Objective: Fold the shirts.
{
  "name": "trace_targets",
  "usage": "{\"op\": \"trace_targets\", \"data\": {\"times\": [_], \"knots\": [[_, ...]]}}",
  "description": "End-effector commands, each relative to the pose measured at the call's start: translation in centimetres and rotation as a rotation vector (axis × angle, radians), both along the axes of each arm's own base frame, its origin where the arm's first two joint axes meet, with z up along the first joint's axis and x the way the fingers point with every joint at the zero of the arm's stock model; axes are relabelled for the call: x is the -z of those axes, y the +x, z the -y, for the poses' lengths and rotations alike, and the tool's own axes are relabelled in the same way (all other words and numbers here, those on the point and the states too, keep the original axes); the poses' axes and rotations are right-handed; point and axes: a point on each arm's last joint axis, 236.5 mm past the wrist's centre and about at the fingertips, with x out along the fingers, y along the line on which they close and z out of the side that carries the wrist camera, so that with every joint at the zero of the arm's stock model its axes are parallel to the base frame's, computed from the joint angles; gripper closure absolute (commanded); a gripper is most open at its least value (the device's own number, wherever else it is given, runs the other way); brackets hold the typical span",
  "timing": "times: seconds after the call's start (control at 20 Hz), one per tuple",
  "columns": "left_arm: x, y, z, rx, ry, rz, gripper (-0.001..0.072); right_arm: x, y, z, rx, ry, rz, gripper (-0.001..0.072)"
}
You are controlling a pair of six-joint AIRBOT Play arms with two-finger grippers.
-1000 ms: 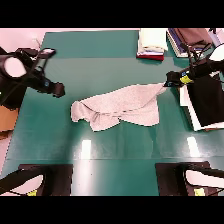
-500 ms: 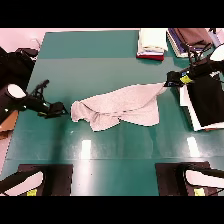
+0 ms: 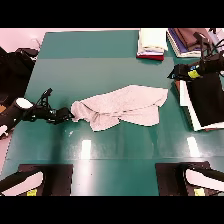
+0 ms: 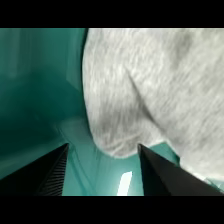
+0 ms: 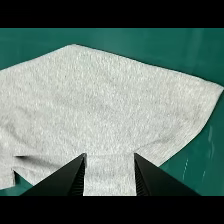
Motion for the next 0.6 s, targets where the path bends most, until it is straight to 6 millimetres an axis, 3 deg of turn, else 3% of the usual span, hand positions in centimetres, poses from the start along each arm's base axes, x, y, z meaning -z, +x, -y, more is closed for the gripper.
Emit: {"op": "trace_targets", "data": {"times": [0.0, 0.05, 0.1, 0.2, 0.25, 0.3, 0.4, 0.55], "knots": [[0.7, 0.8, 1.7, 0.015, 0.011, 0.038, 0.019, -0.9, -0.1, 0.1, 0.004, -0.001, 0.026, 0.0355], [0.6, 1.0, 2.3, 0.026, 0.016, 0.056, 0.019, -0.9, -0.3, 0.1, 0.003, 0.0, 0.018, 0.0355], [0.4, 1.2, 2.8, 0.03, 0.012, 0.066, 0.0253, -0.7, -0.6, 0.0, -0.001, 0.0, 0.005, 0.0355], [0.0, 1.4, 3.1, 0.048, 0.011, 0.075, 0.0454, -0.5, -1.0, -0.1, -0.004, 0.002, -0.015, 0.0355], [-0.3, 1.5, 3.0, 0.054, 0.013, 0.077, 0.0631, -0.4, -1.4, -0.1, -0.01, 0.002, -0.032, 0.0355], [-0.9, 1.7, 2.9, 0.058, 0.004, 0.075, 0.0686, 0.0, -1.9, 0.2, -0.013, -0.004, -0.057, 0.0355], [-2.8, 2.1, 2.3, 0.089, -0.007, 0.069, 0.0686, 0.9, -3.5, 0.9, -0.01, -0.002, -0.124, 0.0355], [-7.1, 3.4, 0.6, 0.156, 0.023, 0.147, 0.0686, 5.1, -7.6, 2.7, 0.048, 0.021, -0.259, 0.0355]]}}
